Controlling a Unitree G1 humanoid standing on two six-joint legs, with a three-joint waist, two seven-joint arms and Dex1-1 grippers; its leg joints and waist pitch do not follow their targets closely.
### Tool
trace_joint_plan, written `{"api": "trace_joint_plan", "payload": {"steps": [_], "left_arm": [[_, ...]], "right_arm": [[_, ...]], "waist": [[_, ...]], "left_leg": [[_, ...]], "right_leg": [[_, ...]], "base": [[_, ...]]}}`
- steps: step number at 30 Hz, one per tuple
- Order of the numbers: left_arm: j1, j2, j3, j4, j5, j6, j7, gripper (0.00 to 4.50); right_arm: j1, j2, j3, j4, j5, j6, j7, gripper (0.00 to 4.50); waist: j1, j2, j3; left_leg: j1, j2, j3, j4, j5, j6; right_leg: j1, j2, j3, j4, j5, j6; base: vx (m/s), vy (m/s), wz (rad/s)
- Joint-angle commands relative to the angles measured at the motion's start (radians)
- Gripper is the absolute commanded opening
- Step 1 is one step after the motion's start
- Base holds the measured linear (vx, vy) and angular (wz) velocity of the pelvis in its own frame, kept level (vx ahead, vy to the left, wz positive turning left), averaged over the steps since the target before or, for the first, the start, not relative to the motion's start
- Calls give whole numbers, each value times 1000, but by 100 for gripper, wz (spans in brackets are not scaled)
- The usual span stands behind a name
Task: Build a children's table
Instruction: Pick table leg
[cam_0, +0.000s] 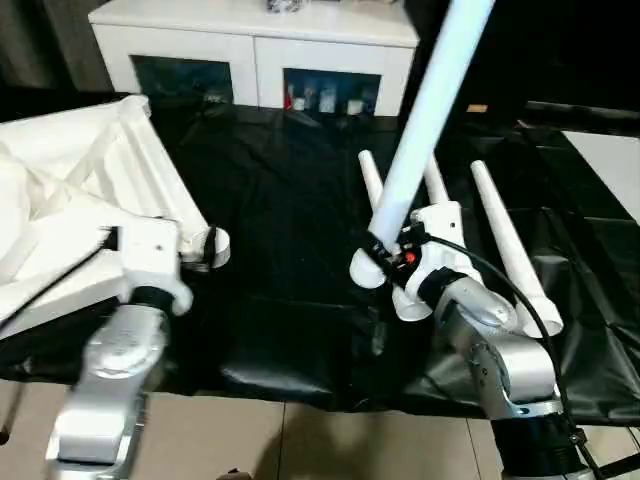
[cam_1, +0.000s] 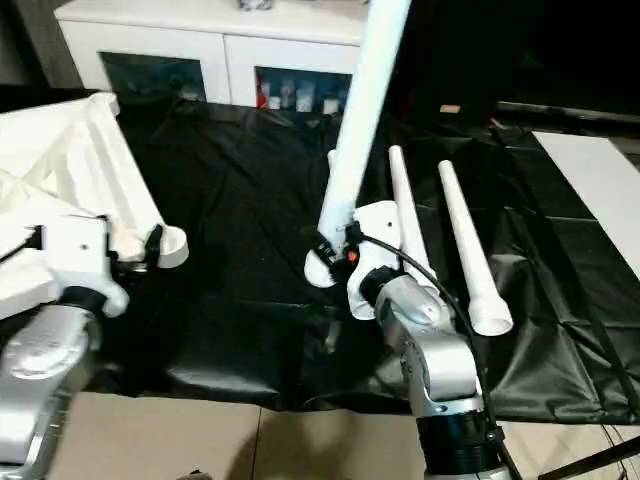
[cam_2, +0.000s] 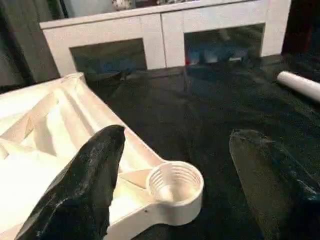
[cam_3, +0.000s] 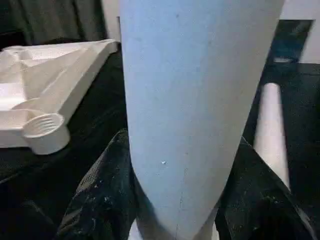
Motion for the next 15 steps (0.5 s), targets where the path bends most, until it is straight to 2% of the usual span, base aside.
{"api": "trace_joint_plan", "payload": {"steps": [1,2,3,4,5,6,7,8,9,10,11,12,13,14,15], "left_arm": [[4,-11,3,28,30,-28,28,379],[5,-19,4,33,34,-34,31,379],[6,-24,4,35,36,-37,32,379],[6,-26,3,37,39,-40,32,379],[6,-28,2,39,42,-42,33,379],[8,-30,1,40,47,-47,38,379],[9,-32,0,42,50,-53,42,379],[9,-34,1,43,50,-54,44,379],[10,-35,0,44,50,-55,44,379],[10,-35,0,44,51,-55,44,379],[11,-39,0,45,55,-56,43,379],[11,-47,0,48,64,-62,40,379],[11,-47,0,48,64,-63,40,379],[12,-50,1,49,67,-65,39,379],[12,-51,0,50,68,-66,39,379]], "right_arm": [[5,-3,-17,-24,-11,4,-14,184],[6,-7,-25,-20,-9,9,-18,184],[6,-10,-28,-19,-8,10,-21,184],[6,-14,-31,-14,-5,10,-22,184],[6,-16,-32,-11,-2,9,-22,184],[5,-18,-32,-9,-3,7,-26,184],[4,-19,-31,-7,-4,5,-30,184],[3,-19,-31,-6,-4,5,-32,184],[2,-19,-29,-5,-5,4,-33,184],[2,-19,-29,-5,-6,3,-33,184],[2,-18,-25,-5,-11,0,-35,184],[3,-16,-22,-6,-16,-2,-37,184],[4,-16,-21,-7,-16,-3,-37,184],[4,-16,-21,-7,-18,-4,-37,184],[6,-16,-19,-6,-20,-6,-37,184]], "waist": [[29,-1,-63],[38,8,-61],[36,12,-62],[30,23,-68],[20,36,-75],[3,31,-75],[2,31,-74],[2,24,-70],[2,19,-68],[5,11,-67],[6,9,-63],[1,16,-61],[-4,21,-63],[-22,34,-67],[-38,42,-67]], "left_leg": [[-39,28,-34,-3,-82,139],[-40,40,-48,0,-66,147],[-39,42,-49,-13,-55,152],[-24,40,-34,-41,-41,169],[10,33,-12,-58,-33,205],[23,25,2,-66,-22,260],[28,23,10,-67,-34,278],[30,21,19,-67,-80,295],[24,20,22,-65,-105,293],[15,26,19,-57,-142,276],[10,34,8,-50,-177,252],[13,37,1,-61,-207,232],[15,35,2,-72,-210,225],[29,25,12,-101,-211,214],[37,18,17,-118,-222,207]], "right_leg": [[88,-217,147,-148,-402,-167],[79,-225,145,-150,-395,-199],[76,-208,131,-144,-374,-213],[59,-155,96,-123,-302,-228],[37,-108,65,-100,-223,-228],[21,-81,45,-87,-150,-221],[17,-81,41,-89,-146,-215],[16,-99,47,-103,-168,-203],[23,-113,54,-112,-187,-198],[34,-151,73,-130,-236,-178],[42,-183,87,-149,-301,-160],[45,-181,80,-158,-358,-137],[46,-169,70,-154,-359,-122],[34,-114,35,-131,-315,-87],[23,-77,10,-111,-286,-68]], "base": [[-15,52,1],[-14,94,1],[-14,94,1],[-15,118,4],[-12,128,8],[-12,128,8],[-16,143,10],[-28,151,12],[-28,151,12],[-31,159,12],[-37,158,10],[-37,158,10],[-36,157,2],[-40,169,-2],[-40,169,-2]]}}
